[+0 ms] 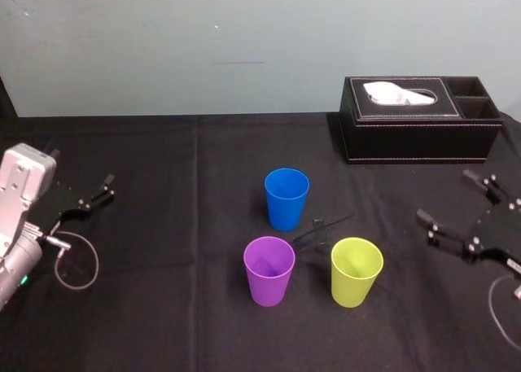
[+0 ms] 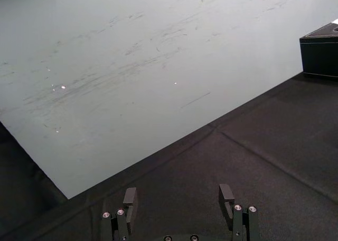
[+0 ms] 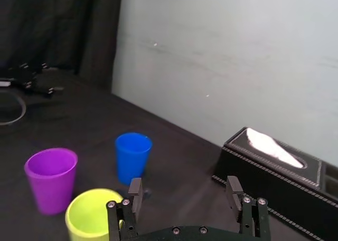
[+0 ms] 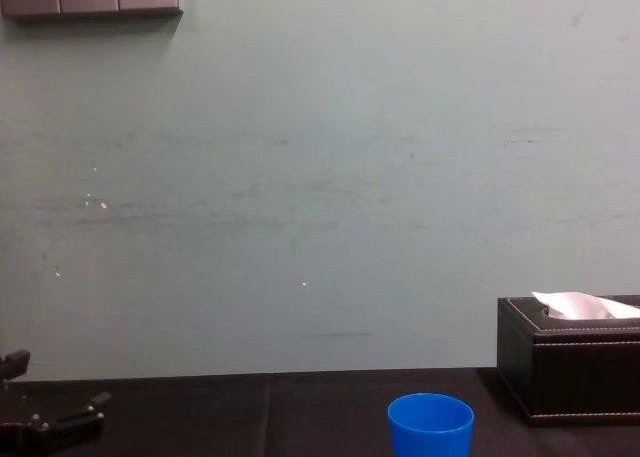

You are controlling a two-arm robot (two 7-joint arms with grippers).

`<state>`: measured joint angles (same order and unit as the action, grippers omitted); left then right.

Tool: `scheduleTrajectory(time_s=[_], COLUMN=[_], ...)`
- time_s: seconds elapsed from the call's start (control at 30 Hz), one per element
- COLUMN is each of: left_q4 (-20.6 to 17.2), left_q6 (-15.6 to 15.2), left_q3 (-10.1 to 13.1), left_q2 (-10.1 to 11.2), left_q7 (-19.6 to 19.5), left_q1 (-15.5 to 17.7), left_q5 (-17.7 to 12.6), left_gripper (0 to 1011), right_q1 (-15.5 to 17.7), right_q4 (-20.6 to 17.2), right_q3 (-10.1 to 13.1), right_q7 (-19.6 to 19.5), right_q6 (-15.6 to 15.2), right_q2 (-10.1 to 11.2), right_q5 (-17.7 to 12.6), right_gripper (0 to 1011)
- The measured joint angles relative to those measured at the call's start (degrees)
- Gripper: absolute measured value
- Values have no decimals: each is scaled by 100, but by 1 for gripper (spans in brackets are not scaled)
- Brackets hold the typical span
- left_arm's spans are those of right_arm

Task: Stack the three plastic cups sequentially using one hand.

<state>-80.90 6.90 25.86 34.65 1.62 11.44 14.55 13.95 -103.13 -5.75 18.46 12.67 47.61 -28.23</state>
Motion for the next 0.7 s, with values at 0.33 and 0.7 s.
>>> scheduleTrajectory(time_s=[0.33, 0.7], left_q4=[0, 0], left_q6=[0, 0], left_q3=[0, 0], left_q2=[0, 0], left_q7=[0, 0], left_q1=[-1, 0], left_q5=[0, 0], left_gripper=[1010, 1010], right_q1=[218, 302], right_q4=[77, 122], right_q3=[-90, -249], right_q7=[340, 613], right_q6=[43, -2], right_q2=[-26, -161], right_q5=[167, 307], right_gripper=[1003, 1003])
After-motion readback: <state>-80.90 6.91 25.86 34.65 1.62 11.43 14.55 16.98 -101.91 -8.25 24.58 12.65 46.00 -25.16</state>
